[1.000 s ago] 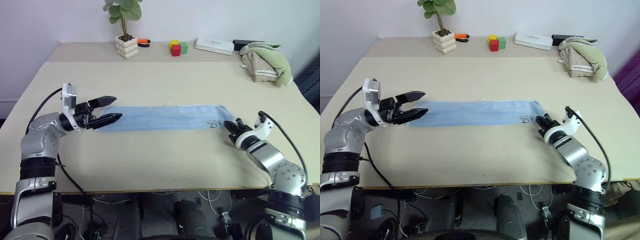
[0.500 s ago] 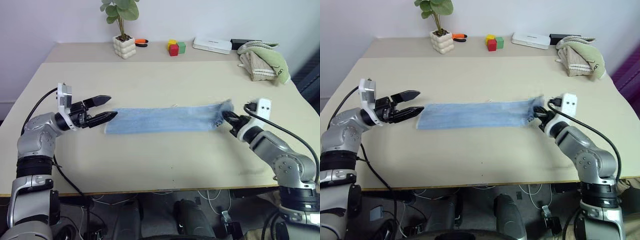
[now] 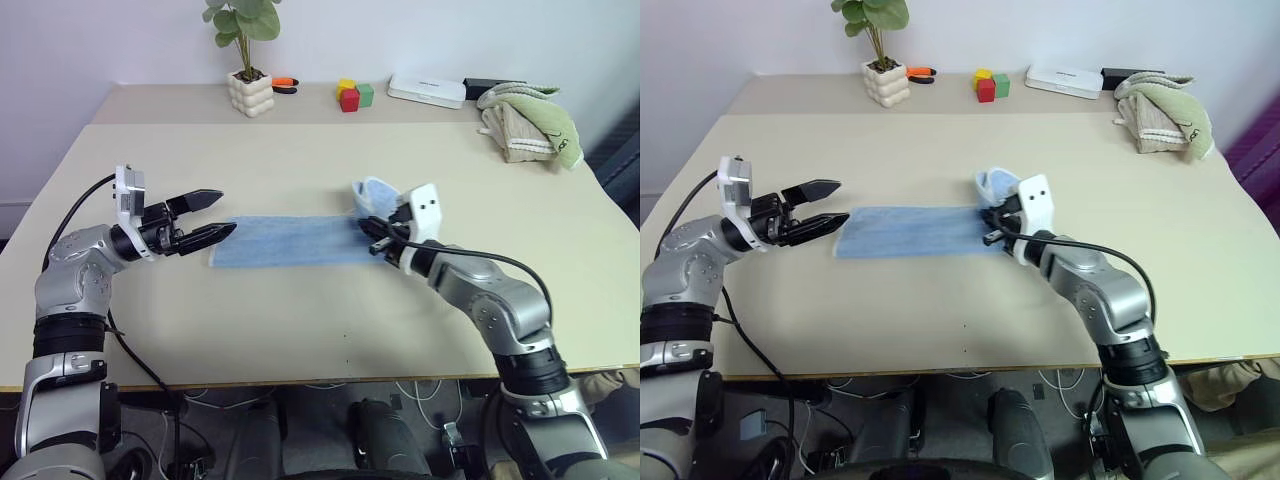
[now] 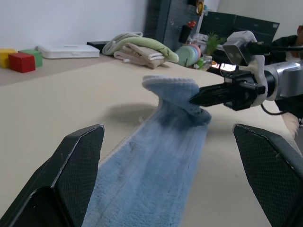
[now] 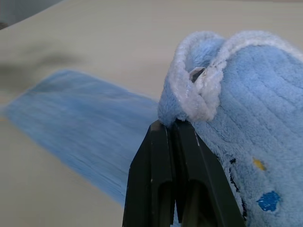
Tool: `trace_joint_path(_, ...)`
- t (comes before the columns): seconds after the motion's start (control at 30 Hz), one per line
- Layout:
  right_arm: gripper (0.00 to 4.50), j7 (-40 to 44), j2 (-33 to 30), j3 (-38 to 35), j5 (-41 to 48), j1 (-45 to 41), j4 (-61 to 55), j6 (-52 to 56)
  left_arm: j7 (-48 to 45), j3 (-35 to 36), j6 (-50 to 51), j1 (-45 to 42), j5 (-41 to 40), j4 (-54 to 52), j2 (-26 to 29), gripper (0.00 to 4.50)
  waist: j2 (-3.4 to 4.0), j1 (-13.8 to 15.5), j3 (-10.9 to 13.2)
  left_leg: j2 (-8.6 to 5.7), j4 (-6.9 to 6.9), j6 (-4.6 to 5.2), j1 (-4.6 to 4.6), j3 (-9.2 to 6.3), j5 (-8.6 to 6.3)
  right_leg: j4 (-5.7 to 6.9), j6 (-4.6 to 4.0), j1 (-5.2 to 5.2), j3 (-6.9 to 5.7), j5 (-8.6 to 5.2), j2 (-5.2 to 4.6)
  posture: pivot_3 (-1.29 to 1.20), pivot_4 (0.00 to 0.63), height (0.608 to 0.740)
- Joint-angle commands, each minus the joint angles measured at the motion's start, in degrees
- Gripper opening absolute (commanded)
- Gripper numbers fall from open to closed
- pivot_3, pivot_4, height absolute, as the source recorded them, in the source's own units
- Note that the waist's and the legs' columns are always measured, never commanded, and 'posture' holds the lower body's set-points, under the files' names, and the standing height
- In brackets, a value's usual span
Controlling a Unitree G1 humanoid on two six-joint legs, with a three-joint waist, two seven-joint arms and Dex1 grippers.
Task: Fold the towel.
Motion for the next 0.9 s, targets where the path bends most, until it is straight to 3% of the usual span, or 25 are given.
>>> trace_joint_path(0.03,0.02,2.0,2.6,1.6,-1.6,-1.4,-0.1,-0.3,0.6,1.8,0.9,0.7,-1.6,-3.6,0.8,4.5,0.0,0.0,0.0,0.0,0.0,0.0,-0.01,0.0,0.0,0.0,0.01,0.0,0.0,0.0,0.0,0.0,0.15,0.74)
trace_joint_path(0.5,0.02,5.1,6.5,8.1,-9.9,-0.6,0.3,-0.1,2.5,2.2,3.1,2.8,-2.5,-8.8,1.1,4.5,0.0,0.0,0.0,0.0,0.0,0.0,0.0,0.0,0.0,0.02,0.01,-0.02,0.0,0.0,0.0,0.0,0.15,0.74)
trace_joint_path(0.63,0.02,3.4,10.3,5.3,-9.5,-0.7,1.7,1.2,2.6,1.9,2.9,2.4,-2.2,-8.3,0.9,4.5,0.0,-0.1,0.0,0.0,0.0,0.0,0.0,0.0,0.0,0.02,0.01,-0.02,0.0,0.0,0.0,0.0,0.15,0.74)
trace_joint_path(0.73,0.84,2.6,12.2,4.0,-9.9,-0.9,2.3,1.7,2.5,1.7,2.7,2.2,-2.0,-7.9,0.9,4.5,0.0,-0.1,0.0,0.0,0.0,0.0,0.0,0.01,0.0,0.03,0.01,-0.02,0.0,0.01,0.01,0.0,0.15,0.74)
trace_joint_path(0.9,3.31,6.4,11.3,4.0,-7.7,0.2,-1.2,4.4,2.4,1.7,2.6,2.0,-1.9,-7.5,0.8,4.5,0.0,0.0,0.0,0.0,0.01,0.0,0.0,0.01,0.0,0.03,0.01,-0.02,-0.01,0.01,-0.01,0.0,0.15,0.74)
